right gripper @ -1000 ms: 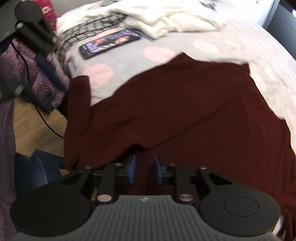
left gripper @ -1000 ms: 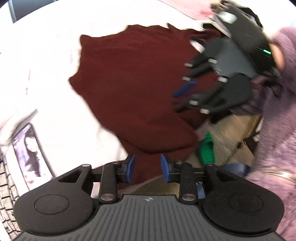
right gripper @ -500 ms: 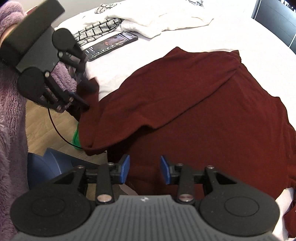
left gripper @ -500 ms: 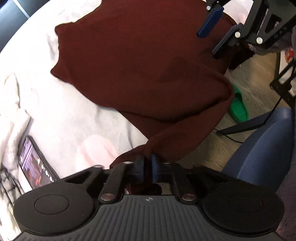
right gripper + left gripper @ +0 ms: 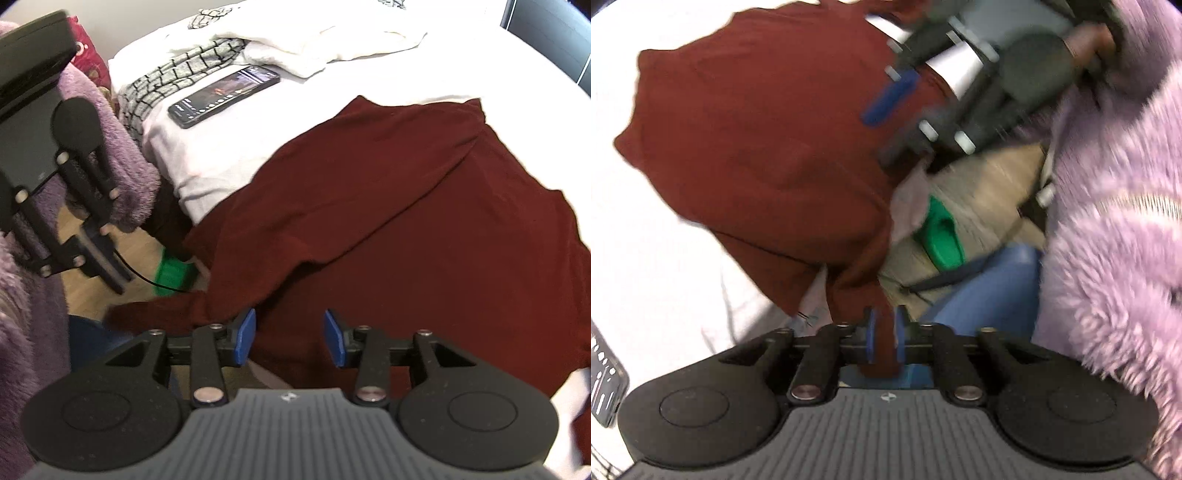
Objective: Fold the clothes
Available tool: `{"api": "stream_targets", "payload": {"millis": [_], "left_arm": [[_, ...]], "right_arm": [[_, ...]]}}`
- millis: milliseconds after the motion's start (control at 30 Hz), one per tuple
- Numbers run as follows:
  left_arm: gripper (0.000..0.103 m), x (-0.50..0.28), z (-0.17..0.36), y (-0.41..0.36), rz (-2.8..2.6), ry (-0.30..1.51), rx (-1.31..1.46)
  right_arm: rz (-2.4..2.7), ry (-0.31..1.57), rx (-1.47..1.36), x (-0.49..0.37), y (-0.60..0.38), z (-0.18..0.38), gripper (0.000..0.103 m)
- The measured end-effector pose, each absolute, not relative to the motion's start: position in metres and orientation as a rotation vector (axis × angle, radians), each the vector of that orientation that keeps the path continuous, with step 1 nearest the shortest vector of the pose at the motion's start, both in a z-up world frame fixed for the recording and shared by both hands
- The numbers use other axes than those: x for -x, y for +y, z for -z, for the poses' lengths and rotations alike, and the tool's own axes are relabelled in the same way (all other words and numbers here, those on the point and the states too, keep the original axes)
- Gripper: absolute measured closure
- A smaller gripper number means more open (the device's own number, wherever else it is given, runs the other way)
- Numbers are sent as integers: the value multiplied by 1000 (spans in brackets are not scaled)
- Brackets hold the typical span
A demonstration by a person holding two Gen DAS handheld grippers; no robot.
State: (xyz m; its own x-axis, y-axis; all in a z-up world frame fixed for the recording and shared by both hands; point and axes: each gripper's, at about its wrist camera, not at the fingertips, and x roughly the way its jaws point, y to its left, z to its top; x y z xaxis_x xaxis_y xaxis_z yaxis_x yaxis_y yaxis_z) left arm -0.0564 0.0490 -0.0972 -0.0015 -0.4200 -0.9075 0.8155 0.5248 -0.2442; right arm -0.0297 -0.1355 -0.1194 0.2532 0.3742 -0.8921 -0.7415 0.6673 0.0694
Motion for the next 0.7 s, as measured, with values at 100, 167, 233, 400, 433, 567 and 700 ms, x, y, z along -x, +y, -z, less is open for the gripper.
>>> {"api": "stream_targets", "payload": {"millis": [100,167,233,400,433,567,700], "left_arm": [[75,45,92,58,929,1194,-327],[75,38,93,62,852,1185,-298],[75,31,99,61,798,1191,-306],[75,17,112,57,763,1189,-313],[75,15,115,58,762,1188,-316],[75,13,119,59,759,1183,-311],[75,18,119,59,756,1175,-295]], "right_arm": [[-791,1092,344,30,-134,123,58],[-783,1103,312,29,-133,126,58],[-771,1119,273,28,-131,130,58],[-691,1220,115,16,-128,157,59],[-681,1241,79,14,-127,163,59],[-681,1228,18,13,-127,166,99],[-657,1184,-36,9,-143,142,101]]}}
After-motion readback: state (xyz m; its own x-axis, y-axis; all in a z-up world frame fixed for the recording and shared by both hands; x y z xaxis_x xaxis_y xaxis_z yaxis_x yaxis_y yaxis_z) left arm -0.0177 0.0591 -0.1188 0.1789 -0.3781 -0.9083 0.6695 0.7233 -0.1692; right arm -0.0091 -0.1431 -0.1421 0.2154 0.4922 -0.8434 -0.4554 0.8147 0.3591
